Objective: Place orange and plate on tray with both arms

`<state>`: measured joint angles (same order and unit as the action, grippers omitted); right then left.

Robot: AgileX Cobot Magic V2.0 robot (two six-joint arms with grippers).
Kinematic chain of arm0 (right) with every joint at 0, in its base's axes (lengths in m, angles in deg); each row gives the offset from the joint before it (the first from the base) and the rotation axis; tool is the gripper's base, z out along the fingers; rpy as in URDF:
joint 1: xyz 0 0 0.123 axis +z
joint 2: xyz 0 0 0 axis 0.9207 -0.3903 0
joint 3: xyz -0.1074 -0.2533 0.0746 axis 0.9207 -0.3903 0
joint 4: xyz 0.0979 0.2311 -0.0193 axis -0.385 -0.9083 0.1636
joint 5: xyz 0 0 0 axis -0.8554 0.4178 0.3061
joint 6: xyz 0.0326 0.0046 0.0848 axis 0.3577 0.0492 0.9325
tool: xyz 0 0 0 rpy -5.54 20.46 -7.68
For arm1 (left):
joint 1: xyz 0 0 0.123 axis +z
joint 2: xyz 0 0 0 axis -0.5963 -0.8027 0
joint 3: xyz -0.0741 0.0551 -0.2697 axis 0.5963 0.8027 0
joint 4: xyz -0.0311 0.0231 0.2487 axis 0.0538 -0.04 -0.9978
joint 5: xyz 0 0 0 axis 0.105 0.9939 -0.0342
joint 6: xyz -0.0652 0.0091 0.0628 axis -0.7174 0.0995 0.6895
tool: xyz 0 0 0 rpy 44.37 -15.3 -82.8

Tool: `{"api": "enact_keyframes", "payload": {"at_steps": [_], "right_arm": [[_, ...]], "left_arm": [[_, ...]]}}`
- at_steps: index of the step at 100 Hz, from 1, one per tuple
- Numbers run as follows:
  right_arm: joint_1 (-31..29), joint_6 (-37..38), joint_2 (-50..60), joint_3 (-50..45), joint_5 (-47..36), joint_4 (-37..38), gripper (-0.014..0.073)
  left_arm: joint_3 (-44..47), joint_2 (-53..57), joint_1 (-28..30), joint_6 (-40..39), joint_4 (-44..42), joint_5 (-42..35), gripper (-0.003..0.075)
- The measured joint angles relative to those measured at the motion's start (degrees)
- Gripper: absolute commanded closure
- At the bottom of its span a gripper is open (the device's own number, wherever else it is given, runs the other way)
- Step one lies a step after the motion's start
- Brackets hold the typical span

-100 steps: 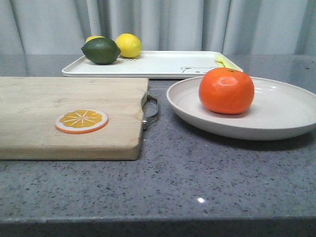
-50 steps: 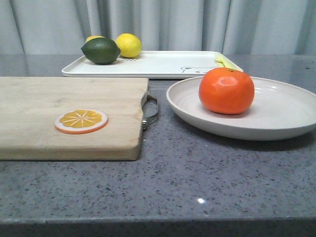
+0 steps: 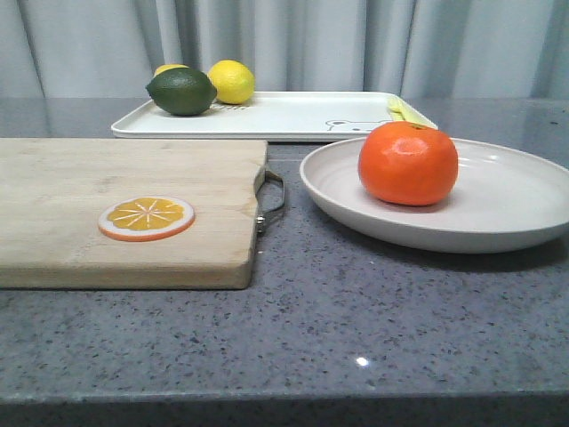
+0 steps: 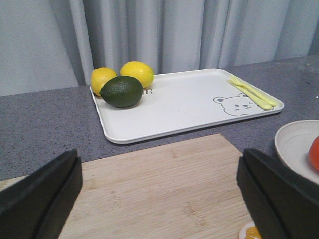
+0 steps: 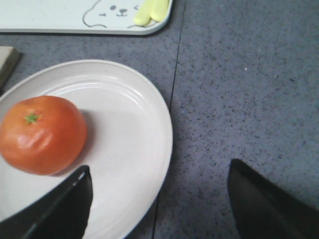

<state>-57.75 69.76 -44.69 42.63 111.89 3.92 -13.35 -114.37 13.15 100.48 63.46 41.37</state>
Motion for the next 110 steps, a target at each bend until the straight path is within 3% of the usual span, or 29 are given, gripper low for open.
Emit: {"api": "enact_keyframes", "payload": {"at_steps": [34,86,98,110], "right_arm": [[0.0,0.0,-14.7,0.0,-8.2,-4.1,0.0032],[0.0,0.0,-20.2,0.3,-9.5,-5.2,0.0036],[0.0,0.0,-20.9,0.7,-9.9,-6.4,0.0104],[0.0,0.0,-21.4,0.9,-10.1,-7.4,0.0236]], "left_arm": [[0.0,0.0,0.0,0.0,0.0,0.0,0.0112],[0.0,0.0,0.0,0.0,0.0,0.0,0.0112],[0.0,0.0,0.0,0.0,0.0,0.0,0.0112],[0.0,0.0,0.0,0.0,0.0,0.0,0.0112]]}}
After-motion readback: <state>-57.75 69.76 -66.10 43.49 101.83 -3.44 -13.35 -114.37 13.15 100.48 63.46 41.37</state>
